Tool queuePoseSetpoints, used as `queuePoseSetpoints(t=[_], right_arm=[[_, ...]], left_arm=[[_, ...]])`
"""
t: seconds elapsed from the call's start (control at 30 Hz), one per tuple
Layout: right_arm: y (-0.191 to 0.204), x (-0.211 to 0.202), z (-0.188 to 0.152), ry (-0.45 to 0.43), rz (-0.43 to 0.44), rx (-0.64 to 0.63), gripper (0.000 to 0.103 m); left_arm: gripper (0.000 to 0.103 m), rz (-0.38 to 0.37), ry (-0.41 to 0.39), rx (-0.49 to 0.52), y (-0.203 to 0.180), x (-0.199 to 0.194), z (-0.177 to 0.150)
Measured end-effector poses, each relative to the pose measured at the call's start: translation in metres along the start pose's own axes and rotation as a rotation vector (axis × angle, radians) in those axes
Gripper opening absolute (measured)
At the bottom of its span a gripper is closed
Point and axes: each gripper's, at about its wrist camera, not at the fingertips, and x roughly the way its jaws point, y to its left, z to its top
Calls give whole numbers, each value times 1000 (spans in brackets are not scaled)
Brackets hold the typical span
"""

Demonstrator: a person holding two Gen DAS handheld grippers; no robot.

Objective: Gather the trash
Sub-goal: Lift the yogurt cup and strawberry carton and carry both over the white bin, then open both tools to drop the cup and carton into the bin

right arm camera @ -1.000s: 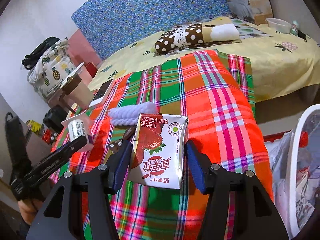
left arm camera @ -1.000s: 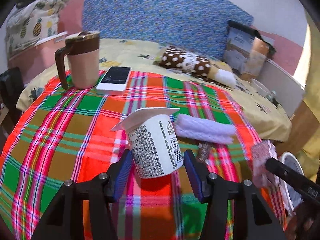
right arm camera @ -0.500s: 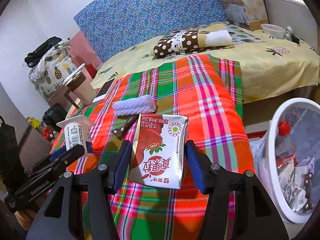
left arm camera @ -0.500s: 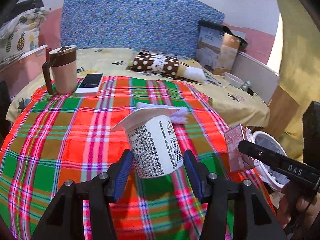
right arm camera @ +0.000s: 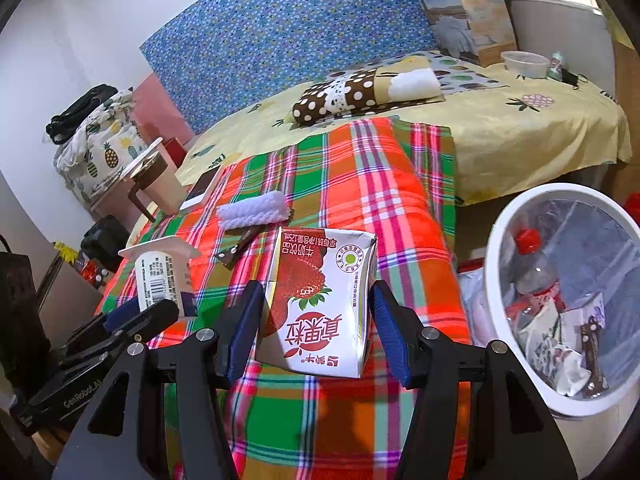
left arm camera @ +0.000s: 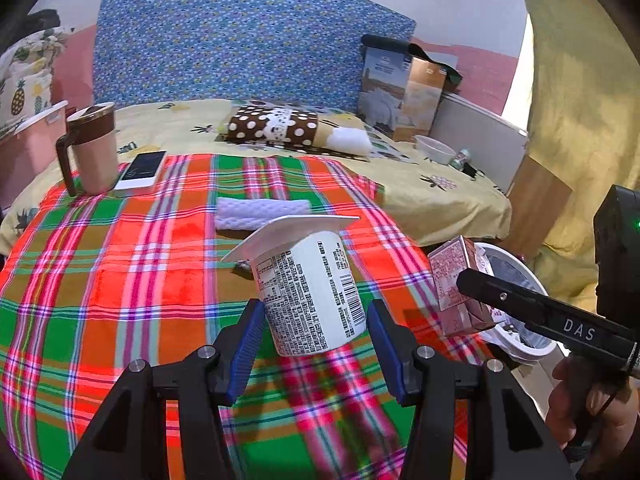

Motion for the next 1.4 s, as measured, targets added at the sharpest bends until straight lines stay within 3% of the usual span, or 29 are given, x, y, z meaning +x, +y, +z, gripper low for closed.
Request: queuePoseSetpoints(t=[0.37, 0.8, 1.4], right_arm=[[-33, -22, -2, -45, -69, 51, 57], [-100, -56, -11, -98, -197, 181, 57], [-149, -64, -29, -66, -274, 282, 57]], left_arm=[[53, -86, 19, 77, -54, 18, 5], [53, -210, 48, 199, -134, 54, 13], [54, -341, 149, 297, -205, 110, -5]])
